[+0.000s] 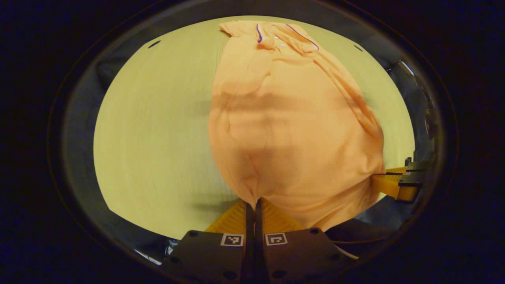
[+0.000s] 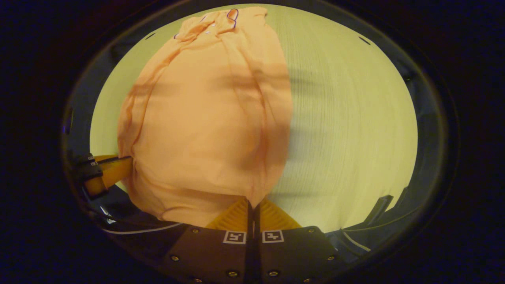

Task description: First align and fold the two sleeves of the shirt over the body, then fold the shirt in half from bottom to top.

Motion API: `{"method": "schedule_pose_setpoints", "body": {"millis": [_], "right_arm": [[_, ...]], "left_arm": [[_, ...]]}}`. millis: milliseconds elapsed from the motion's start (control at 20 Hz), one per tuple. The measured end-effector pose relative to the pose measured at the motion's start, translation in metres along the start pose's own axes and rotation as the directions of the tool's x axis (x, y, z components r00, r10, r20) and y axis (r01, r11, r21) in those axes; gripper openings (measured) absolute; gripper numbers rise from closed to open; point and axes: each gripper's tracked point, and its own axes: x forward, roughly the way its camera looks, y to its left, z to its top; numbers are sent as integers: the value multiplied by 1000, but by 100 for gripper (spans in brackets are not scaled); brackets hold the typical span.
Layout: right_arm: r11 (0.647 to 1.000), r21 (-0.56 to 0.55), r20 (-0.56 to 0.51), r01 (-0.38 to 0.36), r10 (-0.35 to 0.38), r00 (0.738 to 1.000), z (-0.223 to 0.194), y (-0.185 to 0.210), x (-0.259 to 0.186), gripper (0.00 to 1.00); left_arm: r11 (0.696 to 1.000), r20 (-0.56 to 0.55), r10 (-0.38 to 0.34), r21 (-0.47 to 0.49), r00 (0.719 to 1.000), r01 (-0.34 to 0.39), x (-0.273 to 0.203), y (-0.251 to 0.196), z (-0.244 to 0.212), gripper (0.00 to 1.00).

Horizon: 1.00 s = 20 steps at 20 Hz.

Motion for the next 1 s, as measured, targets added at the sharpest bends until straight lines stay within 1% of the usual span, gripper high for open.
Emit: {"method": "schedule_pose_setpoints", "body": {"millis": [100, 350, 400, 450, 500, 550, 750, 800, 850, 900, 950, 1000], "right_arm": [[1000, -2, 42, 8, -7, 999, 20, -2, -13, 0], [1000, 9, 156, 1, -3, 988, 84, -6, -48, 1], [1000, 11, 180, -1, -1, 984, 99, -7, -55, 1], [1000, 11, 205, -2, -1, 979, 116, -6, -62, 3], [1000, 9, 224, -2, 0, 975, 130, -7, -68, 0], [1000, 8, 246, -2, 0, 969, 143, -7, -75, 1], [1000, 3, 315, -1, 0, 949, 197, -6, -96, 1], [1000, 2, 330, -1, 0, 944, 209, -7, -103, 1], [1000, 2, 344, -1, 0, 939, 220, -8, -108, 1], [1000, 5, 361, -2, 0, 933, 234, -9, -115, 1], [1000, 8, 376, -4, 0, 927, 246, -11, -118, 1], [1000, 13, 392, -6, 1, 920, 261, -13, -124, 1]], "left_arm": [[1000, 44, 4, -12, 999, -3, -34, 17, 29, 6], [999, 134, 9, -32, 991, -5, -94, 52, 134, 6], [999, 149, 7, -37, 989, -2, -106, 58, 156, 9], [999, 165, 2, -42, 986, 5, -118, 63, 179, 2], [999, 181, 1, -46, 983, 8, -131, 69, 203, 2], [999, 198, 1, -47, 980, 9, -145, 75, 228, 6], [999, 270, 7, -49, 963, 7, -203, 101, 331, 5], [999, 288, 9, -54, 958, 7, -219, 107, 357, 9], [998, 307, 9, -59, 952, 10, -235, 114, 384, 5], [998, 323, 10, -65, 946, 12, -250, 121, 411, 6], [997, 341, 11, -72, 940, 14, -247, 116, 416, 10], [997, 362, 13, -82, 932, 17, -195, 100, 391, 6]]}}
